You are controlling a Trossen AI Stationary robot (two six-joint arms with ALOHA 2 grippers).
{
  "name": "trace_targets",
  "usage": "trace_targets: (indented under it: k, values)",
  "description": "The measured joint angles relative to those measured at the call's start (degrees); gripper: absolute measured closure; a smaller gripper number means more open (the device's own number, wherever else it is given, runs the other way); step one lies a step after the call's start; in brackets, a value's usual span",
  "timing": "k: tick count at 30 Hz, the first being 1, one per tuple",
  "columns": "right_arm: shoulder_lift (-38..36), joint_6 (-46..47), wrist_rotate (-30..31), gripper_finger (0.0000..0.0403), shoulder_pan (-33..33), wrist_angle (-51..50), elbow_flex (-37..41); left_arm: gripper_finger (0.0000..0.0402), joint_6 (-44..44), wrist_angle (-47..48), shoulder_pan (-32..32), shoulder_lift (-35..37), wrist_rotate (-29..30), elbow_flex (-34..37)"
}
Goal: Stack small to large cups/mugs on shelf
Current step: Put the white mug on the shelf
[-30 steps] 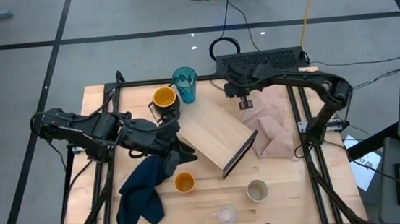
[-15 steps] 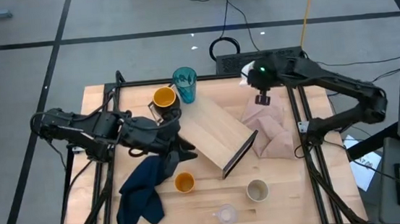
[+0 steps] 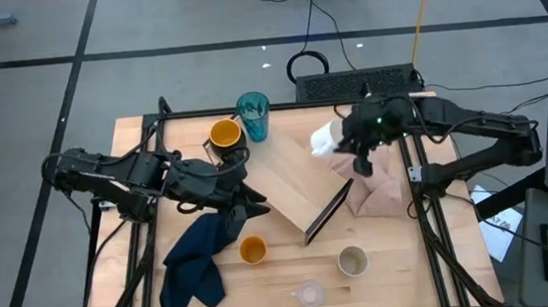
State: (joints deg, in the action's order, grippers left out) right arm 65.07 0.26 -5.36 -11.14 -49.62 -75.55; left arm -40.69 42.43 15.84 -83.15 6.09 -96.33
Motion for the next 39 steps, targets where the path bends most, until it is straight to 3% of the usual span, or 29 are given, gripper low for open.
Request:
trace_targets:
  k: [8, 17, 23, 29, 39]
  values:
    - [6.9, 4.8, -0.6, 0.0403, 6.9, -0.6, -4.4, 0.0240, 0.0, 2.2, 0.0, 0.0, 1.8, 0.0]
    - [23.0, -1.2, 1.1, 0.0403, 8.1, -15.0, -29.6, 0.0240, -0.3, 5.8, 0.0, 0.0, 3.5, 0.0]
    - [33.6, -5.6, 2.7, 0.0403, 7.4, -26.0, -41.0, 0.0240, -1.0, 9.1, 0.0, 0.0, 4.4, 0.0]
    - [39.5, -8.3, 5.3, 0.0403, 7.3, -30.1, -45.1, 0.0240, -0.5, 9.3, 0.0, 0.0, 4.4, 0.0]
    - [40.0, -10.3, 4.9, 0.0403, 4.2, -27.1, -45.4, 0.0240, 0.2, 10.9, 0.0, 0.0, 4.4, 0.0]
